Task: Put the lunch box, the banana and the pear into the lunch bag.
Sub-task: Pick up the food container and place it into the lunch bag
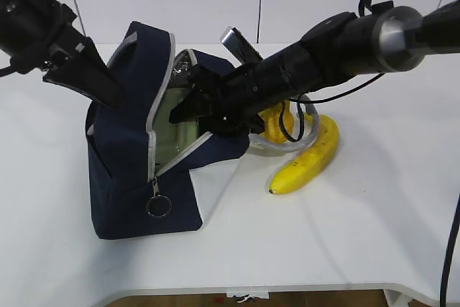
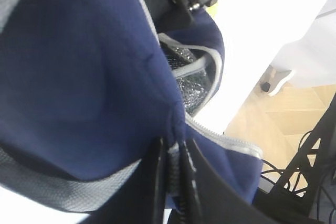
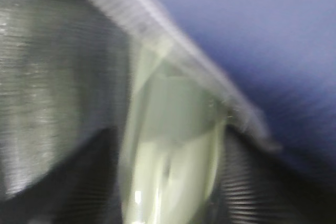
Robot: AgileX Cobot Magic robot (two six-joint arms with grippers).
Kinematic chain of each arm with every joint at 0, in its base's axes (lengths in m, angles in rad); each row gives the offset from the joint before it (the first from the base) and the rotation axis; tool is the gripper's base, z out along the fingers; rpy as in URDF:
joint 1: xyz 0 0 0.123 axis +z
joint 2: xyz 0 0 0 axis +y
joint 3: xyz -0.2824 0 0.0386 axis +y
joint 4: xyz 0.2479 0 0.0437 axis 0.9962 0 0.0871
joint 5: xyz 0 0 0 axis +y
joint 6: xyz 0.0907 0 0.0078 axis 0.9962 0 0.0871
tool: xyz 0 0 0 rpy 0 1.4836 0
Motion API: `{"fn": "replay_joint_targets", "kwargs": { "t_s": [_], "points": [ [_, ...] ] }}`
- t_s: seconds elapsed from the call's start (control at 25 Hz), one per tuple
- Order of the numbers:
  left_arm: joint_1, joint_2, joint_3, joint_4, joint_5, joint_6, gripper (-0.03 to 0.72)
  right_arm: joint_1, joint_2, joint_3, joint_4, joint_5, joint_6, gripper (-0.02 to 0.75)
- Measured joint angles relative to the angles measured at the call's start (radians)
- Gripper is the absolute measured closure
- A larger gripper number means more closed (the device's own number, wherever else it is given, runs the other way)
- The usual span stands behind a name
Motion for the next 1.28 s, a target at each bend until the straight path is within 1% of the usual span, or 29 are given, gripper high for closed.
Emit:
{"fn": "replay_joint_targets", "kwargs": {
  "t_s": [0.08, 0.16, 0.2, 0.32, 0.4, 0.56, 0.8, 1.04, 1.2, 1.28],
  "points": [
    [0.000, 0.000, 0.000, 0.000, 0.000, 0.002, 0.671, 0.000, 0.003, -0.008, -0.009, 0.004, 0.000, 0.365],
    [0.000, 0.000, 0.000, 0.000, 0.000, 0.002, 0.671, 0.000, 0.007, -0.026, -0.030, 0.008, 0.000, 0.335],
    [0.000, 0.000, 0.000, 0.000, 0.000, 0.002, 0.671, 0.000, 0.009, -0.037, -0.034, 0.015, 0.000, 0.308],
    [0.000, 0.000, 0.000, 0.000, 0.000, 0.002, 0.671, 0.000, 0.009, -0.066, -0.041, 0.043, 0.000, 0.186],
    [0.000, 0.000, 0.000, 0.000, 0.002, 0.002, 0.671, 0.000, 0.009, -0.085, -0.064, 0.066, 0.005, 0.138],
    [0.000, 0.000, 0.000, 0.009, 0.002, 0.002, 0.671, 0.000, 0.009, -0.133, -0.156, 0.099, 0.053, 0.126],
    [0.000, 0.000, 0.000, 0.026, 0.004, 0.002, 0.671, 0.000, -0.013, -0.258, -0.428, 0.189, 0.222, 0.131],
    [0.000, 0.000, 0.000, 0.030, 0.004, 0.002, 0.671, -0.002, -0.016, -0.440, -0.700, 0.376, 0.392, 0.145],
    [0.000, -0.002, 0.000, 0.032, 0.004, 0.002, 0.671, -0.002, -0.016, -0.536, -0.848, 0.409, 0.481, 0.148],
    [0.000, -0.002, 0.000, 0.032, 0.004, 0.002, 0.671, -0.004, -0.021, -0.561, -0.885, 0.411, 0.516, 0.148]
  ]
}}
